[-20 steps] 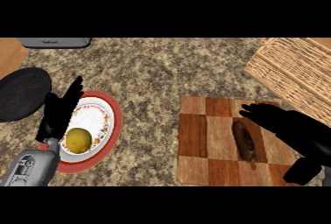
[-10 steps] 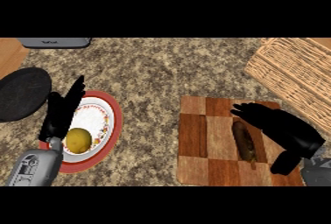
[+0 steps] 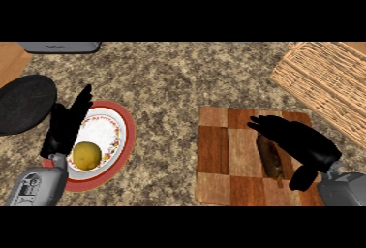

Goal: Pick the sweet potato from the cutting board and place it in the basket

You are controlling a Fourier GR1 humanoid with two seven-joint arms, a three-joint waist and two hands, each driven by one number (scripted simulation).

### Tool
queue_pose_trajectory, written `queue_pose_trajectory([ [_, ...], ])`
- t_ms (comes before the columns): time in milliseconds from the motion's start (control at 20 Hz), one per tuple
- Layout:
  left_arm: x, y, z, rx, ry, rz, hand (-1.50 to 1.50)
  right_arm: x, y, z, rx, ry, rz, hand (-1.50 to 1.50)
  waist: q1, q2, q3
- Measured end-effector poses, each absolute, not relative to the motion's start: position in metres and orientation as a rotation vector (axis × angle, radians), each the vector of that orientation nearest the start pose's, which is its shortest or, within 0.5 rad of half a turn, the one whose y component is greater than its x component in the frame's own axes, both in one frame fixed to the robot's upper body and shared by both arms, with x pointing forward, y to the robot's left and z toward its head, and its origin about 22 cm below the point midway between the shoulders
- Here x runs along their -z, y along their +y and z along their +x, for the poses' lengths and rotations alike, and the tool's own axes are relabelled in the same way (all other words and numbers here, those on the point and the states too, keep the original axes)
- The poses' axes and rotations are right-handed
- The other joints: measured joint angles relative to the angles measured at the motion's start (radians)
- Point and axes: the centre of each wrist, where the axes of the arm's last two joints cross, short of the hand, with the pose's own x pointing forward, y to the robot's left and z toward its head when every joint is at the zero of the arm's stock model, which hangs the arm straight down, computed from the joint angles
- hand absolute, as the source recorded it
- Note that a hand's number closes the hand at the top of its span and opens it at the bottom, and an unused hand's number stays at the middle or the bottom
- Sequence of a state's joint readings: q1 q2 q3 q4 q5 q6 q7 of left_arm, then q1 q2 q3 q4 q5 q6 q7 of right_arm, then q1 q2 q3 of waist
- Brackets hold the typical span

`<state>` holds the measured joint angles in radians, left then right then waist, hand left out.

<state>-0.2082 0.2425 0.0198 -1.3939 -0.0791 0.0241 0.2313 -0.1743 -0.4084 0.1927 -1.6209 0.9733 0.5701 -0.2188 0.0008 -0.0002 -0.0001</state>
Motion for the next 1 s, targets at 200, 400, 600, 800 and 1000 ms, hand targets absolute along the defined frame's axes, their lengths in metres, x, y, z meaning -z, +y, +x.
queue_pose_trajectory([
  [200,-0.028,0.281,0.289,0.210,-1.357,0.272,0.00,-0.056,-0.255,0.270,-1.650,-1.238,-0.463,-1.50,0.000,0.000,0.000],
  [400,-0.026,0.281,0.289,0.210,-1.356,0.274,0.00,-0.050,-0.253,0.274,-1.652,-1.212,-0.463,-1.50,0.000,0.000,0.000],
  [600,-0.026,0.276,0.295,0.211,-1.357,0.277,0.00,-0.041,-0.258,0.274,-1.651,-1.208,-0.451,-1.50,-0.001,0.000,0.000],
  [800,-0.024,0.277,0.293,0.211,-1.357,0.277,0.00,-0.034,-0.259,0.280,-1.645,-1.204,-0.453,-1.50,0.000,0.000,0.000],
  [1000,-0.028,0.275,0.297,0.212,-1.354,0.267,0.00,-0.023,-0.252,0.280,-1.664,-1.198,-0.459,1.50,0.000,0.000,0.000],
])
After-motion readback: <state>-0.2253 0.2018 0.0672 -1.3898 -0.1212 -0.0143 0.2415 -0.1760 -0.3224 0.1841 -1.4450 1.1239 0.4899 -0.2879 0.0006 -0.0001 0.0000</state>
